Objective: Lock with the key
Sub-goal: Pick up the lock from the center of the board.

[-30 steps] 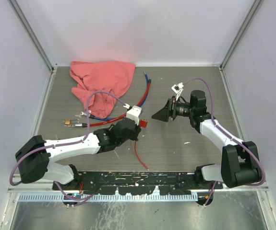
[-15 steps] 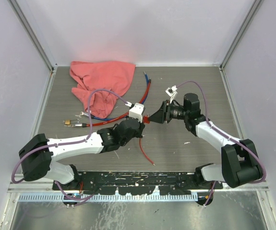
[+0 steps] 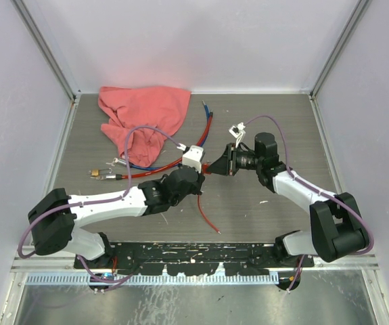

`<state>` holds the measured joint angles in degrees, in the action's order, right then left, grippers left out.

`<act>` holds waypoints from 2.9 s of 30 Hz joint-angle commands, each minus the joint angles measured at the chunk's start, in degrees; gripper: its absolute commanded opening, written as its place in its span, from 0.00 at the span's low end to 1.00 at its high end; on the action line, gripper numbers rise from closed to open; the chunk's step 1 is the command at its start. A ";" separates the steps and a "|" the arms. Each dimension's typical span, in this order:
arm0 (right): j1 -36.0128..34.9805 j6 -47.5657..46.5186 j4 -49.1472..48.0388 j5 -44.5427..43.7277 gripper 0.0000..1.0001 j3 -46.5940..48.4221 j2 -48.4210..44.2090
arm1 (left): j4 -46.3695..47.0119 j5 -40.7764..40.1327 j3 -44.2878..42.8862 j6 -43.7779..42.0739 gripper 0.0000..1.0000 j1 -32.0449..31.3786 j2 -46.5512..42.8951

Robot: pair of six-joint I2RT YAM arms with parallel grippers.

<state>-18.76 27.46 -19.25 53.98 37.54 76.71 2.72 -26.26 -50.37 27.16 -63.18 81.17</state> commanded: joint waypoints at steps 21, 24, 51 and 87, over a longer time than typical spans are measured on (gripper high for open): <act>1.61 1.03 -16.93 21.38 0.01 -0.27 -3.16 | 53.96 45.15 25.69 13.00 0.63 13.78 -9.30; 1.58 0.93 -17.22 22.14 0.01 -0.26 -3.47 | 54.83 49.28 22.02 14.40 0.59 13.78 -3.62; 2.35 -11.79 -1.43 23.54 0.01 3.89 -4.77 | 52.48 50.91 20.36 13.20 0.27 13.76 -1.28; -0.72 9.78 37.10 -21.31 0.01 23.28 0.55 | 25.64 1.96 4.38 -4.70 0.52 5.43 3.96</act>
<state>-19.29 33.82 20.62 32.18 59.64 77.78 25.91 -22.37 -43.20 23.00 -57.65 83.90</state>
